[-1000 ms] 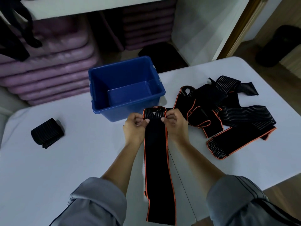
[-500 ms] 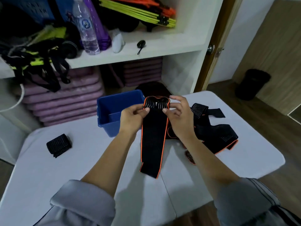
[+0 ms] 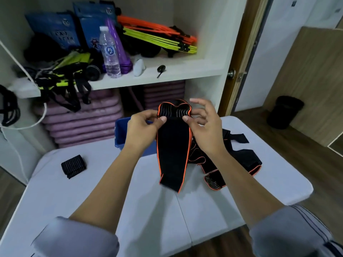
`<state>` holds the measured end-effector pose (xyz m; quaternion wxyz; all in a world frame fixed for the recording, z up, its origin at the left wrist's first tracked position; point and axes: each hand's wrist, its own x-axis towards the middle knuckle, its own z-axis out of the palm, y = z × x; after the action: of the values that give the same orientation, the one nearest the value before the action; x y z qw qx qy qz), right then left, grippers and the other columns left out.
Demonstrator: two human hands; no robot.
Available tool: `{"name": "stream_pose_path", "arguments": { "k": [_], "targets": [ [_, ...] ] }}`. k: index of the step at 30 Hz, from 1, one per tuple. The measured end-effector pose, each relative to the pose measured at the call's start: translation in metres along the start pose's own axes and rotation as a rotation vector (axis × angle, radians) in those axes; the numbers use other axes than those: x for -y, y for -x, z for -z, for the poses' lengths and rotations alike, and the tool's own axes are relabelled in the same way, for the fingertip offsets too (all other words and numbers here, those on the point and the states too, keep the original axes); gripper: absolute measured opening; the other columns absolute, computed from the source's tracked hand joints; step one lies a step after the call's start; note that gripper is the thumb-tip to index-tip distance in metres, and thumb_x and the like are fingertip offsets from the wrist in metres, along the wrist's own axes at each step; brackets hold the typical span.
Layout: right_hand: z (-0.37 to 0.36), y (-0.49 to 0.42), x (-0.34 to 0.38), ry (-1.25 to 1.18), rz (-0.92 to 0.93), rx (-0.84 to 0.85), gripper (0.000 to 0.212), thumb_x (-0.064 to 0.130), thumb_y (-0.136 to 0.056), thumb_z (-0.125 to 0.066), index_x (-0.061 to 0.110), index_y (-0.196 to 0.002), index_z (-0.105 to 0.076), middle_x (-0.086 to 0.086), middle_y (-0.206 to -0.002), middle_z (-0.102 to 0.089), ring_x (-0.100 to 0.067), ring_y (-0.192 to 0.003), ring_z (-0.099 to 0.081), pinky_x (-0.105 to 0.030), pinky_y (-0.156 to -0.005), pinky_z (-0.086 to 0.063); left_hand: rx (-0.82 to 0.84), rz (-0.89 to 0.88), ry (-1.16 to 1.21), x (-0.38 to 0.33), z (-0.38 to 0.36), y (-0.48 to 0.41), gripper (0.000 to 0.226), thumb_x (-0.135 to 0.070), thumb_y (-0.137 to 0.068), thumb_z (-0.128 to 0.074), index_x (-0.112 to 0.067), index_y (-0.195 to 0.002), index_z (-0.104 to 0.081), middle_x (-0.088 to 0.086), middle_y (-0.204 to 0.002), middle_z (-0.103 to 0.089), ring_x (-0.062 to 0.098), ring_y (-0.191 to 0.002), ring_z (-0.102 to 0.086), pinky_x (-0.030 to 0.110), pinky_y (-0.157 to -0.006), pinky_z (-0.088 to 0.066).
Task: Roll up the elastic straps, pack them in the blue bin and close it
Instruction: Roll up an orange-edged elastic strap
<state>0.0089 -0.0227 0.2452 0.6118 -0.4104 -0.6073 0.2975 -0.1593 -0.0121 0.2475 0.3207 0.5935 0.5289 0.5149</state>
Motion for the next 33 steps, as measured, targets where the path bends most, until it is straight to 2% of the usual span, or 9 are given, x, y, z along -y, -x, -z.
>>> {"name": "stream_pose_path", "arguments": {
  "k": [4, 9, 12, 15, 17, 23, 26, 30, 33],
  "targets": [
    [-0.01, 0.003, -0.018, 0.016, -0.1, 0.04, 0.039, 0.005, -0.082, -0.068, 0.028, -0.11, -0.053, 0.003, -0.082, -0.063, -0.003, -0.059, -0.06, -0.015, -0.056, -0.047, 0.01, 0.116, -0.044, 0.017, 0.005, -0.004, 0.009, -0.017, -0.084, -0.066, -0.016, -0.076, -0.068, -0.001, -0.059, -0.057, 0.012, -0.05, -0.053, 0.022, -0.045, -0.043],
    [-0.04, 0.036, -0.114, 0.161, -0.413, 0.112, 0.042, 0.005, -0.078, -0.071, 0.02, -0.113, -0.053, 0.004, -0.072, -0.063, -0.003, -0.054, -0.06, -0.02, -0.052, -0.047, 0.081, 0.395, -0.226, 0.111, -0.006, 0.004, 0.018, -0.018, -0.079, -0.071, -0.01, -0.065, -0.064, 0.003, -0.059, -0.058, 0.022, -0.06, -0.056, 0.04, -0.067, -0.054],
    [-0.059, 0.07, -0.17, 0.273, -0.62, 0.14, 0.046, 0.006, -0.075, -0.072, 0.016, -0.117, -0.056, 0.001, -0.074, -0.063, -0.015, -0.07, -0.063, -0.023, -0.064, -0.048, 0.141, 0.506, -0.352, 0.169, -0.017, 0.021, 0.018, -0.017, -0.077, -0.071, -0.011, -0.063, -0.062, 0.001, -0.059, -0.056, 0.021, -0.062, -0.053, 0.023, -0.063, -0.049],
    [-0.074, 0.083, -0.21, 0.296, -0.749, 0.168, 0.045, 0.002, -0.076, -0.07, 0.013, -0.118, -0.059, 0.008, -0.068, -0.06, -0.006, -0.065, -0.06, -0.008, -0.062, -0.044, 0.151, 0.567, -0.378, 0.213, -0.024, 0.03, 0.031, -0.015, -0.078, -0.07, -0.017, -0.055, -0.05, -0.005, -0.052, -0.046, 0.017, -0.059, -0.046, 0.01, -0.048, -0.034],
    [-0.084, 0.079, -0.231, 0.359, -0.775, 0.195, 0.043, 0.005, -0.077, -0.069, 0.015, -0.118, -0.06, 0.014, -0.068, -0.059, -0.004, -0.067, -0.06, -0.005, -0.067, -0.044, 0.125, 0.601, -0.377, 0.235, -0.027, 0.022, 0.035, -0.015, -0.079, -0.07, -0.019, -0.053, -0.046, -0.006, -0.052, -0.043, 0.014, -0.054, -0.042, 0.012, -0.047, -0.032],
    [-0.113, 0.049, -0.282, 0.416, -0.862, 0.211, 0.04, 0.022, -0.078, -0.069, 0.021, -0.117, -0.063, 0.002, -0.097, -0.069, -0.019, -0.098, -0.065, -0.039, -0.096, -0.048, 0.101, 0.634, -0.387, 0.278, -0.03, -0.014, 0.012, -0.01, -0.073, -0.07, -0.013, -0.066, -0.061, -0.006, -0.056, -0.049, 0.013, -0.057, -0.047, 0.009, -0.049, -0.033],
    [-0.116, 0.038, -0.291, 0.423, -0.81, 0.239, 0.03, 0.016, -0.087, -0.062, 0.015, -0.116, -0.065, -0.002, -0.098, -0.069, -0.017, -0.094, -0.064, -0.032, -0.088, -0.048, 0.094, 0.681, -0.359, 0.291, -0.032, -0.024, 0.013, -0.01, -0.071, -0.07, -0.019, -0.079, -0.068, -0.006, -0.066, -0.06, 0.015, -0.07, -0.058, 0.02, -0.063, -0.041],
    [-0.123, 0.03, -0.298, 0.483, -0.732, 0.274, 0.024, 0.009, -0.088, -0.057, 0.017, -0.106, -0.072, 0.0, -0.102, -0.073, -0.014, -0.092, -0.066, -0.024, -0.081, -0.049, 0.131, 0.639, -0.281, 0.298, -0.035, -0.038, 0.045, -0.02, -0.074, -0.07, -0.03, -0.117, -0.062, -0.01, -0.093, -0.066, 0.01, -0.089, -0.061, 0.019, -0.08, -0.042],
    [-0.128, 0.028, -0.299, 0.533, -0.672, 0.237, 0.021, 0.008, -0.087, -0.059, 0.017, -0.099, -0.074, 0.002, -0.093, -0.074, -0.006, -0.077, -0.064, -0.005, -0.065, -0.043, 0.144, 0.562, -0.222, 0.3, -0.034, -0.046, 0.037, -0.017, -0.08, -0.07, -0.026, -0.115, -0.066, -0.012, -0.104, -0.067, 0.006, -0.091, -0.062, 0.016, -0.086, -0.045]
  ]
}}
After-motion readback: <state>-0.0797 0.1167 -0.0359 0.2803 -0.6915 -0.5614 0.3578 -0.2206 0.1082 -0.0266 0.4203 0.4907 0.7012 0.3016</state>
